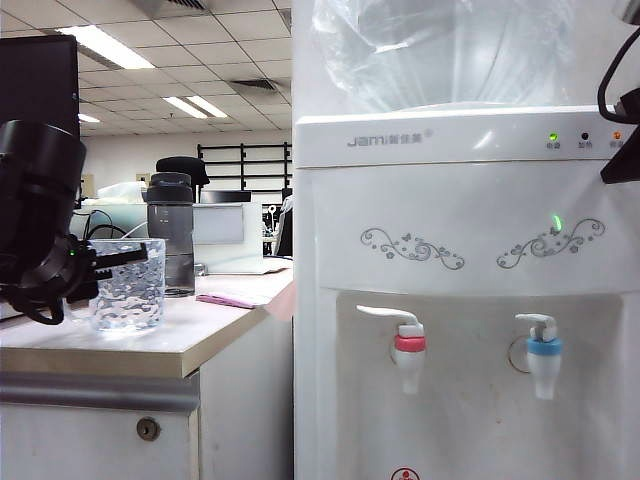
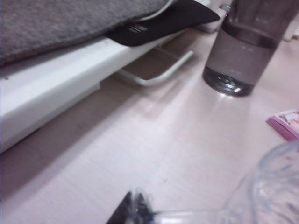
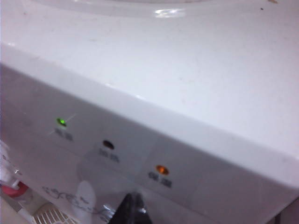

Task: Pick up the plastic mug from the left desk, go to the cold water outlet of the water dispenser, press the vertical switch to get some water, then put the mug back on the desk.

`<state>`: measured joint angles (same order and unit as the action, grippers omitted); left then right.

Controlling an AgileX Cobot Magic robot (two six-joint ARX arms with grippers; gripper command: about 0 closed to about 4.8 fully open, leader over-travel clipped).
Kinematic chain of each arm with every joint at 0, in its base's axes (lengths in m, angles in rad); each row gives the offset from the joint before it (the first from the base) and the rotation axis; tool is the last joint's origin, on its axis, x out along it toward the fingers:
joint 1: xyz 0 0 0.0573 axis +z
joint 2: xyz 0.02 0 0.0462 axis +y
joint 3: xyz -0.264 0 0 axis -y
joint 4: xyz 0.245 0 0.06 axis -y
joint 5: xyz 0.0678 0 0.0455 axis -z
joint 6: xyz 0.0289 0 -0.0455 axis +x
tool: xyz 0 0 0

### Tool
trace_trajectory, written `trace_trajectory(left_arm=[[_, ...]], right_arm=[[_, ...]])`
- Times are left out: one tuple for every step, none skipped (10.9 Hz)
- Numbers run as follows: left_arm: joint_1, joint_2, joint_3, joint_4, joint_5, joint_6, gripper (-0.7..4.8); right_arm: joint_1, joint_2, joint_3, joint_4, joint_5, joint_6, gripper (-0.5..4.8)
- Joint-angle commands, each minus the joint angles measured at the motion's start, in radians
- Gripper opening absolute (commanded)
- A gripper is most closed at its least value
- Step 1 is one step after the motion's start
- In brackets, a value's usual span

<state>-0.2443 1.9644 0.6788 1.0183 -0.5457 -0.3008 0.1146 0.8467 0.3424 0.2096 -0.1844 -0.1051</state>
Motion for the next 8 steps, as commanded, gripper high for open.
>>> trace_trajectory(left_arm=[[0.034,0.000,0.032,0.007,0.035,-0.004,0.00],[0.034,0.000,0.039,0.007,0.032,-0.004,0.00],[0.034,0.000,0.040,0.008,0.032,-0.004,0.00],[0.034,0.000,0.045,0.011,0.033,-0.003,0.00],[0.034,0.000,0.045,0.011,0.034,-0.002,-0.01],[0.034,0.000,0.045,0.010,0.034,-0.003,-0.02],[0.034,0.000,0.045,0.009,0.034,-0.003,-0.01],[0.034,0.000,0.045,0.010,0.034,-0.004,0.37]], right_arm=[[-0.010,0.002,0.010,0.056,0.074,0.000,-0.01],[-0.010,0.002,0.010,0.056,0.076,0.000,-0.01],[-0.010,0.002,0.010,0.056,0.075,0.000,-0.01],[-0.010,0.002,0.010,0.056,0.076,0.000,-0.01],[-0.010,0.002,0.010,0.056,0.075,0.000,-0.01],[-0.010,0.002,0.010,0.056,0.075,0.000,-0.01],[-0.010,0.002,0.010,0.056,0.075,0.000,-0.01],[-0.010,0.002,0.010,0.056,0.075,0.000,-0.01]])
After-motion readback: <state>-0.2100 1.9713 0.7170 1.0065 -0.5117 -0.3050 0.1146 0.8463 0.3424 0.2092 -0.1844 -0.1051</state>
